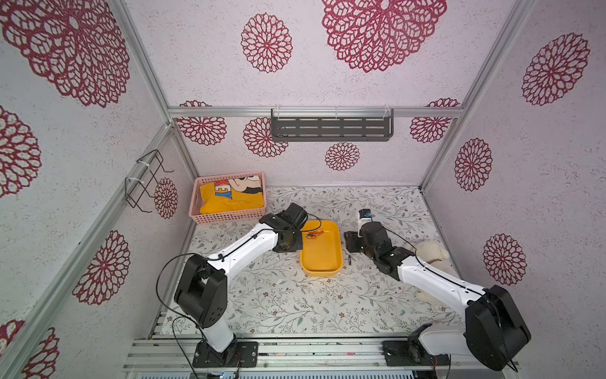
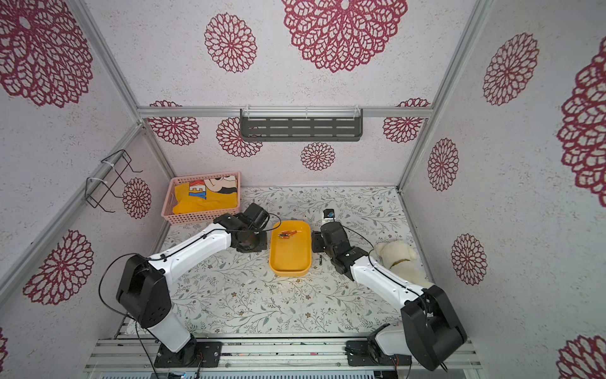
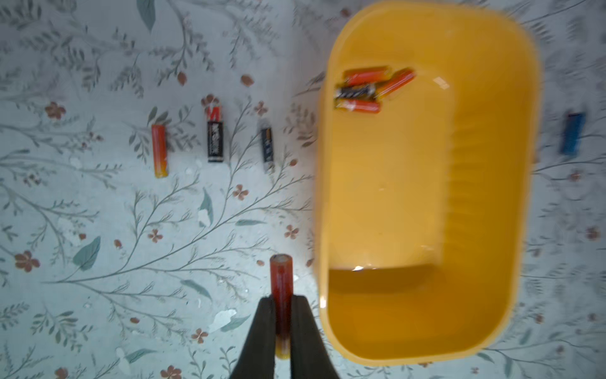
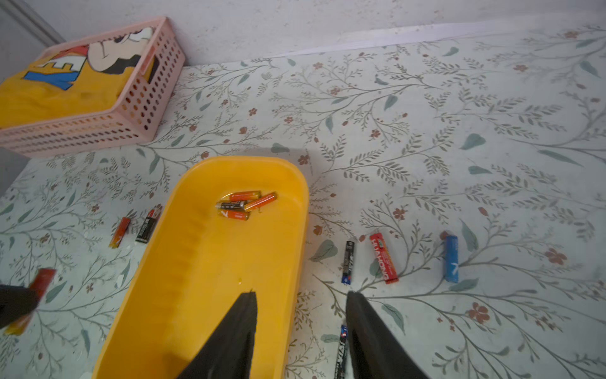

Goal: Take the batteries out of the storage box
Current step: Place the battery at the center of the board.

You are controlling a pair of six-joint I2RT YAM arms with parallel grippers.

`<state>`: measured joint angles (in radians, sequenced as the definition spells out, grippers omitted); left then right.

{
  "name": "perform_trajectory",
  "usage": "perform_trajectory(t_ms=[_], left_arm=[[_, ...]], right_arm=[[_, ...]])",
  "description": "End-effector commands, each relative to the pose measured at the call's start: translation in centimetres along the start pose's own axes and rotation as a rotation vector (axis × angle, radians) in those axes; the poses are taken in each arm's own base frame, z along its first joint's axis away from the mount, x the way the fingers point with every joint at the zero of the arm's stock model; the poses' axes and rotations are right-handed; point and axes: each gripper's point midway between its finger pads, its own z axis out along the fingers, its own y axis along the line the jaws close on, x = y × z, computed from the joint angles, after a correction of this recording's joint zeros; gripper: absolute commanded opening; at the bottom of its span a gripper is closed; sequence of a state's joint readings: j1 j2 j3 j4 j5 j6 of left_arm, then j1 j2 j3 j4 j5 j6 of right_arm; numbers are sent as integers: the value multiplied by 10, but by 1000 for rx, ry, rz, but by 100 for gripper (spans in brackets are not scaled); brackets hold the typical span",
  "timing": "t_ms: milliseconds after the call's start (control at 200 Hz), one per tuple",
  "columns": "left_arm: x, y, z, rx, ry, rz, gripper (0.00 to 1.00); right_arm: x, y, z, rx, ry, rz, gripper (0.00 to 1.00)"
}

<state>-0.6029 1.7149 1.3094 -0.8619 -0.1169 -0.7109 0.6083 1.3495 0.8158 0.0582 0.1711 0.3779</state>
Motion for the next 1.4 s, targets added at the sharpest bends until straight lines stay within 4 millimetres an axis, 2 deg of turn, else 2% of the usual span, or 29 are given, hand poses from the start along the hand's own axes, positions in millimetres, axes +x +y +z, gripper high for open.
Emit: perform_trajectory(t_ms=[0,200,350,490,535,595,671,851,956,1081,1216,1396], left_arm=[[11,-6,24,33,27,-52,0],[23,-9,61,24,81,-45,0],[22,-10,73,3,96,-21,0],[16,-10,59,0,70,-13,0],[12,-9,49,4,53,-13,6],[7,-7,34,-2,23,-14,9],[6,3,27,-17,3,-9,15],[37,28,30,-32,97,-9,24],[48,32,30,-13,100,-46,39],[62,34,38,18,139,-128,43],[65,27,46,56,149,-163,52],[59,23,54,69,139,-165,57]], right_arm=[[-12,16,3,-37,-36,-51,50],[-5,11,7,-3,-7,-57,50],[-6,7,3,18,-15,-58,50],[-8,2,-2,38,-25,-61,51],[-7,1,-3,44,-27,-65,51],[-5,-1,-3,52,-27,-69,51],[-4,-4,-2,63,-24,-76,52],[-3,-4,1,70,-19,-87,52],[-3,-5,2,74,-27,-95,53],[-3,-6,3,79,-22,-98,53],[-2,-5,4,74,-22,-104,53],[-1,-7,2,80,-25,-103,53]])
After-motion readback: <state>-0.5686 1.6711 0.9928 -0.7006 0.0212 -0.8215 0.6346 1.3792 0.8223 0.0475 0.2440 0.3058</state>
